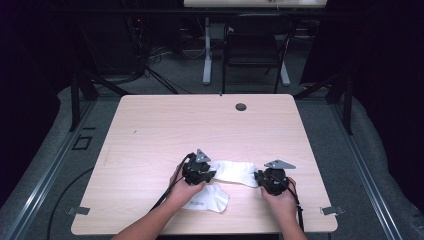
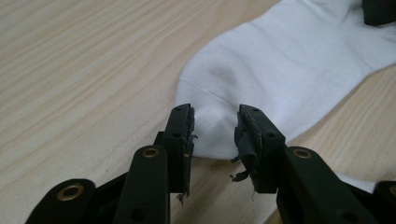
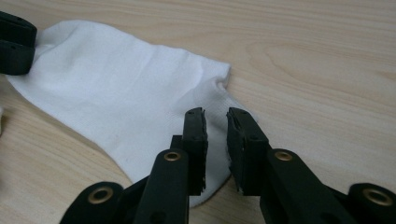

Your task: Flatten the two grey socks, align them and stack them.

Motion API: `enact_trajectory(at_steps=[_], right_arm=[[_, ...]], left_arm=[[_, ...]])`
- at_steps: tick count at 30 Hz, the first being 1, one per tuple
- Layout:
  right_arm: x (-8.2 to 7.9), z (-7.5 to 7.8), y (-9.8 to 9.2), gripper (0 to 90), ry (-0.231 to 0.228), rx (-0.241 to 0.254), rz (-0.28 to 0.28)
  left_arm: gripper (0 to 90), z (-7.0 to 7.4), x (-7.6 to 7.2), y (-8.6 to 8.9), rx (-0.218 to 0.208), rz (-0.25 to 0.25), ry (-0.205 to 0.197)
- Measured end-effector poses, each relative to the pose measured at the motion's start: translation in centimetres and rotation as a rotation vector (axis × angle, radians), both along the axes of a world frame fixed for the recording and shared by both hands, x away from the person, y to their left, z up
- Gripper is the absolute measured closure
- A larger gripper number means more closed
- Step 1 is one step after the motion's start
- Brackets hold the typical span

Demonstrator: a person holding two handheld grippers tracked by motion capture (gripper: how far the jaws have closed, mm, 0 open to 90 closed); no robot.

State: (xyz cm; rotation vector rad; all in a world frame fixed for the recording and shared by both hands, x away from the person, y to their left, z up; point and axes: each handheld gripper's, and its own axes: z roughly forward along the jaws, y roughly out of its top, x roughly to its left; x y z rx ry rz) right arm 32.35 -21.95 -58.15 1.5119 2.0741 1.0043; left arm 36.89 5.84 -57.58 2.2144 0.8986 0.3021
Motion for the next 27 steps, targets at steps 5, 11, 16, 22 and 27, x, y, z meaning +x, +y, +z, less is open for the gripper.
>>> enact_trajectory(at_steps=[5,11,16,22,27], right_arm=[[-0.1,0.0,-0.3,78.6,0.011,0.022,-0.012],[-0.2,0.1,-0.3,77.5,0.022,0.026,-0.020],[-0.3,0.3,-0.5,74.3,0.022,0.018,-0.025],[-0.3,0.1,-1.1,64.6,-0.005,-0.006,-0.040],[-0.2,0.0,-1.0,69.3,0.003,0.011,-0.023]], left_arm=[[61.1,0.0,0.0,0.5,0.010,0.014,-0.002],[60.6,-0.1,0.0,0.6,0.008,0.015,-0.001],[62.9,-0.1,0.1,0.6,0.004,0.014,-0.004],[69.3,-0.1,0.1,0.5,-0.003,0.009,-0.005],[75.9,-0.1,0.1,0.4,-0.010,0.009,0.003]])
